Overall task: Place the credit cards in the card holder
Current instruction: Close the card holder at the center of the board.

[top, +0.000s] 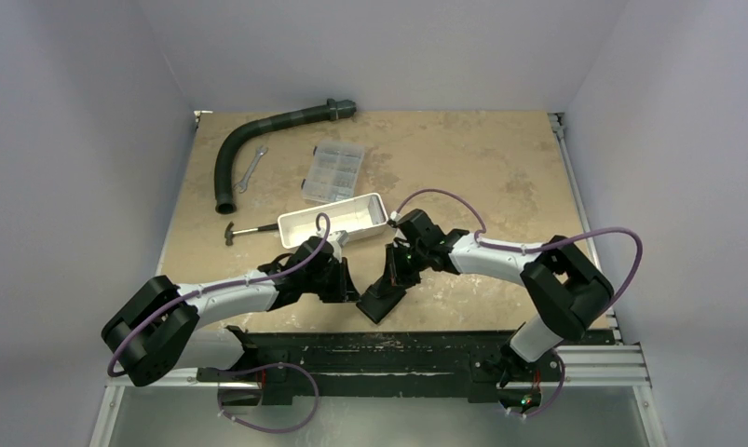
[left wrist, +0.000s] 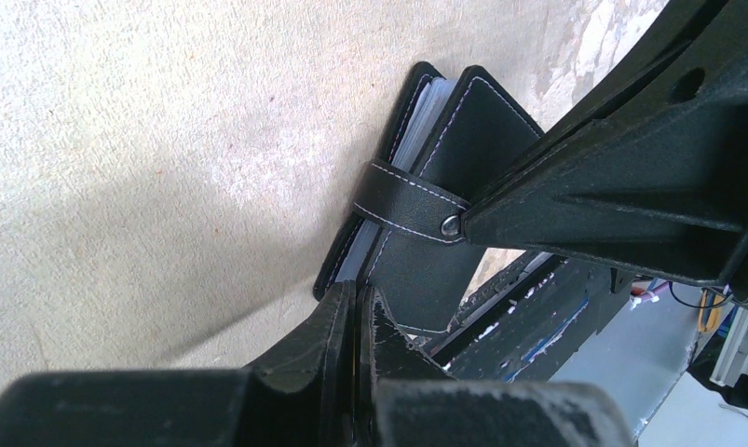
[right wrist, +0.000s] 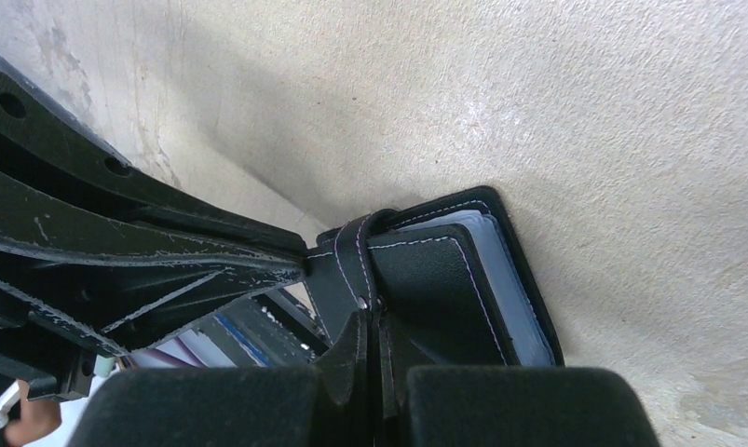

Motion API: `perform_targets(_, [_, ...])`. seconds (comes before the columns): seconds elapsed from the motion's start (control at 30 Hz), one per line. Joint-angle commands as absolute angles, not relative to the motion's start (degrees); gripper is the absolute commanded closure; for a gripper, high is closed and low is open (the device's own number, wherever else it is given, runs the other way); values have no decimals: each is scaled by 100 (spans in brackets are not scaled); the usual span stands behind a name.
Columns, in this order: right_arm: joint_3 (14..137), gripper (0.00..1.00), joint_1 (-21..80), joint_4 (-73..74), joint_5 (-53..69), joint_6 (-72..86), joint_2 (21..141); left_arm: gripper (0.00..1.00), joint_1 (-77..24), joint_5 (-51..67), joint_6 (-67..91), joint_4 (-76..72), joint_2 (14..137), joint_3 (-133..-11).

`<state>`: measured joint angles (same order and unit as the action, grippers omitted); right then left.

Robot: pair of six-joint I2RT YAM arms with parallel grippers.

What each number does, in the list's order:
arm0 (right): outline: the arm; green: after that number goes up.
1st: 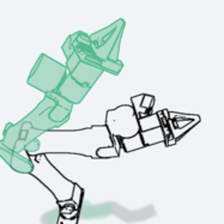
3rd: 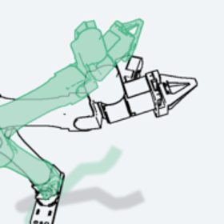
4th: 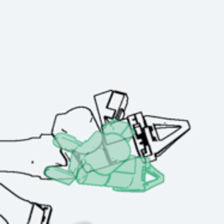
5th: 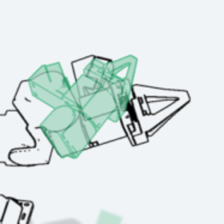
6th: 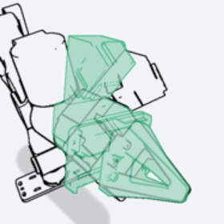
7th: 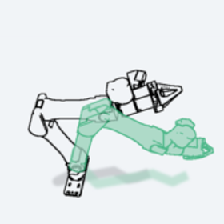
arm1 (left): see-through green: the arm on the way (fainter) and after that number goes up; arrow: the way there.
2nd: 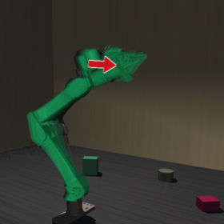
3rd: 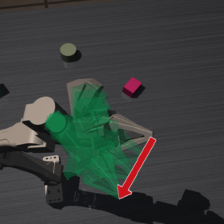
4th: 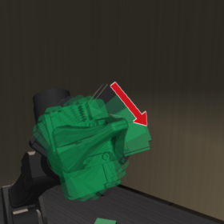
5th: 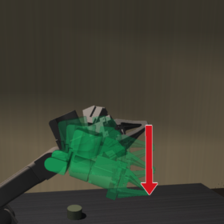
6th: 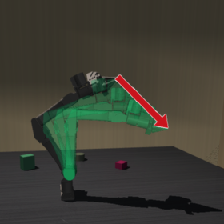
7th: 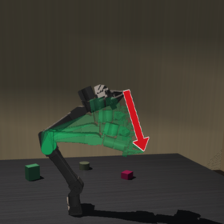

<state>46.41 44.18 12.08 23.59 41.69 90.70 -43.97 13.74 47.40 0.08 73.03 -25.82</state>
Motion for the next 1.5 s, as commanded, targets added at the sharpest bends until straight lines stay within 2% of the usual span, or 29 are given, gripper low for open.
perform_targets(0.0, [4516, 100, 4430, 1352, 2283, 4119, 9319, 100, -4396, 1211, 4597, 330, 7252, -2610])
perform_targets(0.77, [5313, 100, 4445, 2871, 460, 3383, 10281, 100, -4402, 1278, 4566, 422, 7083, -2617])
perform_targets(1.2, [5510, 100, 4833, 2975, -139, 3569, 10808, 100, -4399, 1400, 4517, 325, 7145, -2643])
perform_targets(1.33, [5569, 100, 4893, 2897, -107, 3638, 10456, 100, -4395, 1472, 4518, 309, 7084, -2693])
perform_targets(1.37, [5624, 95, 4895, 2855, -57, 3591, 10227, 100, -4395, 1486, 4515, 300, 7066, -2712])
perform_targets(1.43, [5728, 73, 4889, 2676, 96, 3639, 9660, 100, -4399, 1485, 4509, 294, 7045, -2734])
perform_targets(1.47, [5794, 65, 4873, 2649, 87, 3627, 9381, 100, -4399, 1478, 4520, 280, 7047, -2738])
